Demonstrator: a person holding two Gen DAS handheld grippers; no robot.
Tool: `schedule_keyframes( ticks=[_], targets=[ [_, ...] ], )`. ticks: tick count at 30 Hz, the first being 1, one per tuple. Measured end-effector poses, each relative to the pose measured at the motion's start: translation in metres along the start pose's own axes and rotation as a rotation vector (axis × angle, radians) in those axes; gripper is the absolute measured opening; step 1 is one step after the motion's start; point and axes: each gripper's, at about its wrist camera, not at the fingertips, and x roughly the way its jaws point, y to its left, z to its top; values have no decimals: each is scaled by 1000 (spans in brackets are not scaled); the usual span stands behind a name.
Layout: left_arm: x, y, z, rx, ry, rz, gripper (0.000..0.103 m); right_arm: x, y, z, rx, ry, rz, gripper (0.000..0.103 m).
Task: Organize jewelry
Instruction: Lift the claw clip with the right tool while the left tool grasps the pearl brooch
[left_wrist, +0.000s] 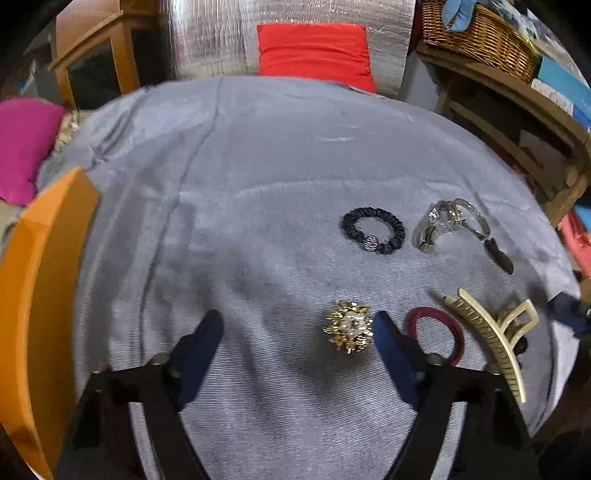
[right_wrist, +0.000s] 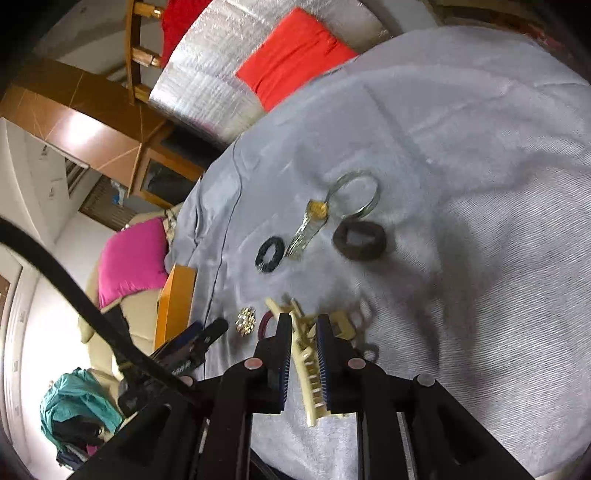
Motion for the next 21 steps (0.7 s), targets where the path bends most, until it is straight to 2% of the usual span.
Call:
schedule_keyframes(
  ticks=[1,2,3,5,7,10,11,12,14,17,21],
  targets=[
    [3,2,1,-15,13,-21,81,2,2,0,-5,3,5,17],
    [6,2,0,-22,19,-34,81,6,6,-1,-16,6,0,22],
    [8,3,0,-28,30,-45,81,9,10,-1,-28,10,-15,41],
    [8,-1,-2,-20,30,-38,81,17,18,-3,-58,8,-61,64],
    [7,-2,-4,1,20,-22,81,22,25,-5,-99,6,-72,64],
    [12,-1,-6,3,38,-19,81,38,35,-9,-174,33,-152,61],
    [15,0,-6,1,48,-23,81,46,36,-10,-192,50,-188,51],
    [16,0,-7,1,53,-26,81,51,36,-12,-209,63,-210,35],
    [21,0,-5,8,62,-29,81,66,38,-12,-251,111,-237,25],
    [27,-5,0,20,68,-46,81,70,42,-11,-277,110,-230,20],
    [35,-6,5,40,75,-57,81,65,35,-2,-209,70,-216,19]
  ],
)
